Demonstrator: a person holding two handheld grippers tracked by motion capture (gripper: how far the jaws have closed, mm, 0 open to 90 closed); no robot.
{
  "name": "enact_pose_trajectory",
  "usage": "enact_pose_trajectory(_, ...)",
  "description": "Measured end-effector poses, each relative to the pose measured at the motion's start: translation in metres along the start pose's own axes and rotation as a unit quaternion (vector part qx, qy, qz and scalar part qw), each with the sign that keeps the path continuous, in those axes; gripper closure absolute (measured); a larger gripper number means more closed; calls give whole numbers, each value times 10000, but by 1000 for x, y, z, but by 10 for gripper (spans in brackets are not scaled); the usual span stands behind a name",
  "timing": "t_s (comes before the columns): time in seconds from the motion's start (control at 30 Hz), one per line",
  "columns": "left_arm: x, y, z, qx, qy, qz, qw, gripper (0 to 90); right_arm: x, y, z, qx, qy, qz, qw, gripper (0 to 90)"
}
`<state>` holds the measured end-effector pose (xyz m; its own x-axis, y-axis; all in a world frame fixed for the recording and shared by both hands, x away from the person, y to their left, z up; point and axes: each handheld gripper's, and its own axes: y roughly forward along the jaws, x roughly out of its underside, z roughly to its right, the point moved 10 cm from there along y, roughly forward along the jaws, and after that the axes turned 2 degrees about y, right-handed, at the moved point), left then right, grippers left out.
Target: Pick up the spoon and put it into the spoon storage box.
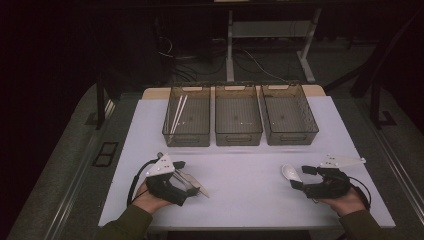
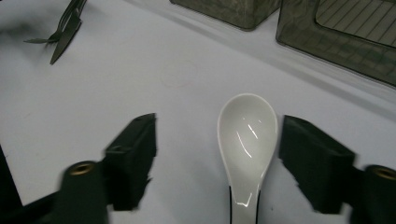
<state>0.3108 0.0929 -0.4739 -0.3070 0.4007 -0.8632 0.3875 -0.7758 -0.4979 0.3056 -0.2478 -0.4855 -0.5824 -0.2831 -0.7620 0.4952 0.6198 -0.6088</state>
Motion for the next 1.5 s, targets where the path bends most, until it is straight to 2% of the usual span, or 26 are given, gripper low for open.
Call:
enact_pose_trajectory(0.07, 0, -1, 0, -5, 0, 12, 10000, 0, 1, -3, 0, -36, -9, -22, 10000, 467)
enact_pose_trajectory(0.17, 0, -1, -1, 1, 3, 12, 10000, 0, 7, -6, -1, -130, -53, -170, 9998, 600)
enact_pose_trajectory(0.5, 1, 1, 2, 25, 30, -31, 10000, 0, 25, -11, -2, -225, -220, -588, 9978, 890)
enact_pose_trajectory(0.7, 1, 2, 2, 22, 48, -45, 10000, 0, 33, -7, -4, -228, -341, -825, 9957, 895)
enact_pose_trajectory(1.13, 1, 2, 2, 39, 36, -55, 10000, 0, 45, -3, -2, -114, -384, -1296, 9908, 896)
enact_pose_trajectory(1.4, 2, 3, 3, 69, 48, -71, 9999, 0, 46, -6, 8, 114, -358, -1323, 9905, 896)
enact_pose_trajectory(1.5, 2, 3, 3, 73, 52, -72, 9999, 0, 45, -8, 14, 167, -307, -1267, 9913, 896)
